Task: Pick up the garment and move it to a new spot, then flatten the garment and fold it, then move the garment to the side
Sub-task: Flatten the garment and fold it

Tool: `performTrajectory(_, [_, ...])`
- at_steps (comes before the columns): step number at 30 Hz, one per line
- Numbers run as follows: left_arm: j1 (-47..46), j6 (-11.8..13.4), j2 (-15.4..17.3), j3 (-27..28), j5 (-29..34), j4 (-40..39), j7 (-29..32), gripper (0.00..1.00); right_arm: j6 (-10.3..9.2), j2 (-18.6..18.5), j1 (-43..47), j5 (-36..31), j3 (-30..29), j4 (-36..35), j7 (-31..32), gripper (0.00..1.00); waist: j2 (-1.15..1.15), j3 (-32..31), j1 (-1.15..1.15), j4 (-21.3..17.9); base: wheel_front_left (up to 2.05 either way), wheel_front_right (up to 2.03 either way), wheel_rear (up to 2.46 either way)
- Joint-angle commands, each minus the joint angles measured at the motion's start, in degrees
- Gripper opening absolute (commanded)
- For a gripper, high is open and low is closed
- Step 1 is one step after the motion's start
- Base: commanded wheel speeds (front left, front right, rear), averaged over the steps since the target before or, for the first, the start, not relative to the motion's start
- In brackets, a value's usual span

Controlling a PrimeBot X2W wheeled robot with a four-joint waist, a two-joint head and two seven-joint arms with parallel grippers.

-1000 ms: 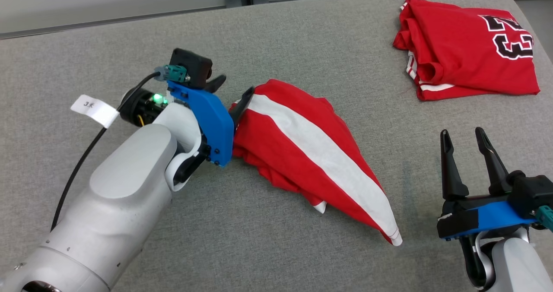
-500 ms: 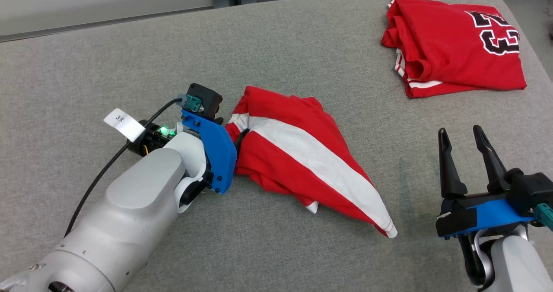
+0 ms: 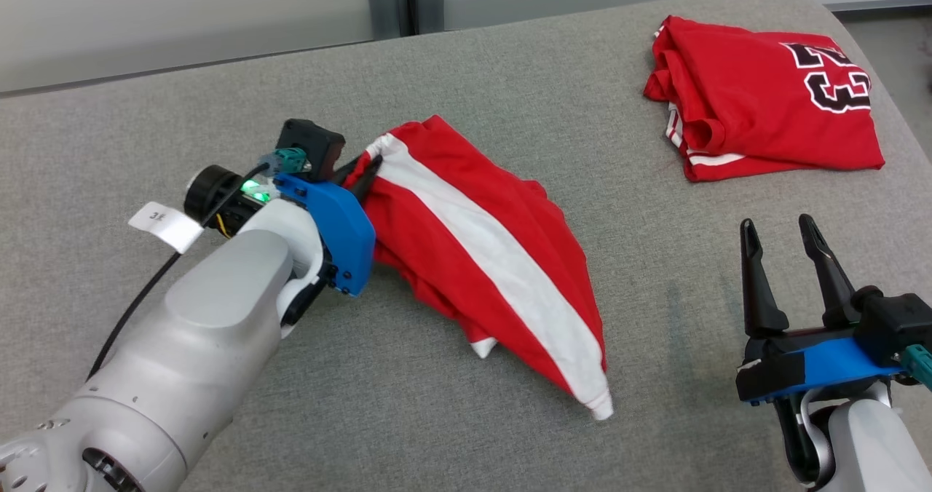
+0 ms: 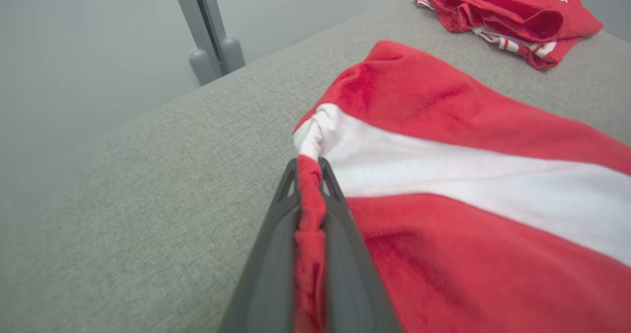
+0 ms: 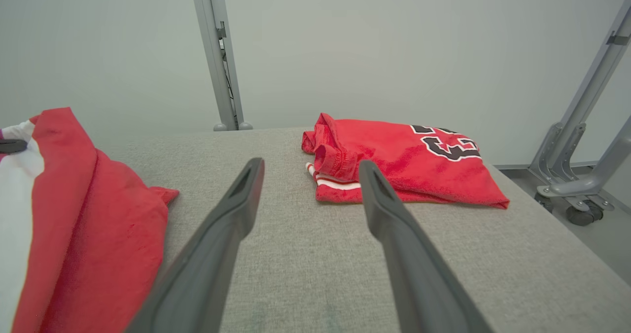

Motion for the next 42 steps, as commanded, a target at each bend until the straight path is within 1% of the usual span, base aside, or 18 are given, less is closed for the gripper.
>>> performTrajectory(1, [-1.64, -0.03, -0.16, 0.40, 0.47, 1.45, -2.52, 0.00, 0.01, -0.23, 0.01, -0.30, 0.10, 0.14, -0.16, 1.00, 0.00, -0.43, 0.00, 0.21, 0.00, 0.00, 0.00])
performTrajectory(2, [-1.88, -0.01, -0.45, 0.59, 0.66, 2.65, -3.99, 0.00, 0.01, -0.27, 0.00, -0.30, 0.04, 0.24, -0.16, 1.00, 0.00, -0.76, 0.00, 0.44, 0.00, 0.00, 0.00])
performTrajectory(4, [-2.87, 1.04, -0.74, 1.19, 1.37, 4.58, -7.60, 0.00, 0.01, -0.39, 0.04, -0.28, -0.06, 0.28, -0.16, 1.00, 0.00, -1.32, 0.00, 0.94, 0.00, 0.00, 0.00])
performTrajectory(6, [-3.44, 1.91, -0.86, 1.72, 1.92, 6.08, -9.81, 0.00, 0.01, -0.43, 0.15, -0.26, -0.12, 0.36, -0.16, 1.00, 0.00, -1.81, 0.00, 1.47, 0.00, 0.00, 0.00])
performTrajectory(8, [-4.00, 2.96, -0.84, 2.64, 2.50, 6.54, -11.12, 0.00, 0.01, -0.39, 0.41, -0.24, -0.18, 0.34, -0.16, 1.00, 0.00, -2.24, 0.00, 2.09, 0.00, 0.00, 0.00])
performTrajectory(10, [-3.38, 3.39, -0.92, 3.68, 3.17, 5.86, -11.64, 0.00, 0.01, -0.20, 0.92, -0.32, -0.36, 0.35, -0.16, 1.00, 0.00, -2.72, 0.00, 2.87, 0.00, 0.00, 0.00])
performTrajectory(13, [-1.15, 4.56, 0.32, 6.94, 5.35, 1.54, -11.73, 0.00, 0.01, 0.04, 1.45, -0.15, -0.54, 0.41, -0.16, 1.00, 0.00, -3.29, 0.00, 4.16, 0.00, 0.00, 0.00])
performTrajectory(16, [3.52, 6.85, 1.91, 11.14, 9.06, -4.95, -11.74, 0.00, 0.01, 0.20, 2.28, 0.05, -0.72, 0.46, -0.16, 1.00, 0.00, -4.05, 0.00, 5.53, 0.00, 0.00, 0.00])
performTrajectory(20, [12.27, 10.01, 4.01, 16.56, 14.78, -14.49, -11.75, 0.00, 0.01, 0.46, 3.08, -0.24, -0.77, 0.34, -0.16, 1.00, 0.00, -5.10, 0.00, 7.52, 0.00, 0.00, 0.00])
performTrajectory(24, [21.93, 11.82, 5.54, 21.41, 19.25, -22.56, -11.76, 0.00, 0.01, 0.28, 3.63, 0.07, -0.77, 0.37, -0.16, 1.00, 0.00, -5.73, 0.00, 9.68, 0.00, 0.00, 0.00])
performTrajectory(29, [32.68, 12.42, 5.77, 26.19, 23.56, -29.03, -11.75, 0.00, 0.01, 0.16, 4.20, 0.35, -0.56, 0.76, -0.16, 1.00, 0.00, -6.57, 0.00, 11.93, 0.00, 0.00, 0.00])
performTrajectory(35, [42.16, 11.78, 4.42, 29.95, 27.61, -32.99, -11.76, 0.00, 0.01, 0.00, 4.70, 0.49, -0.32, 1.28, -0.16, 1.00, 0.00, -7.70, 0.00, 13.62, 0.00, 0.00, 0.00])
performTrajectory(38, [45.60, 11.00, 3.48, 31.36, 29.10, -33.55, -11.76, 0.00, 0.01, 0.04, 5.03, 0.56, -0.20, 1.42, -0.16, 1.00, 0.00, -8.17, 0.00, 14.35, 0.00, 0.00, 0.00])
performTrajectory(42, [47.80, 9.45, 1.91, 32.34, 30.58, -32.46, -11.76, 0.00, 0.01, 0.02, 5.37, 0.68, 0.30, 1.81, -0.16, 1.00, 0.00, -8.53, 0.00, 14.81, 0.00, 0.00, 0.00])
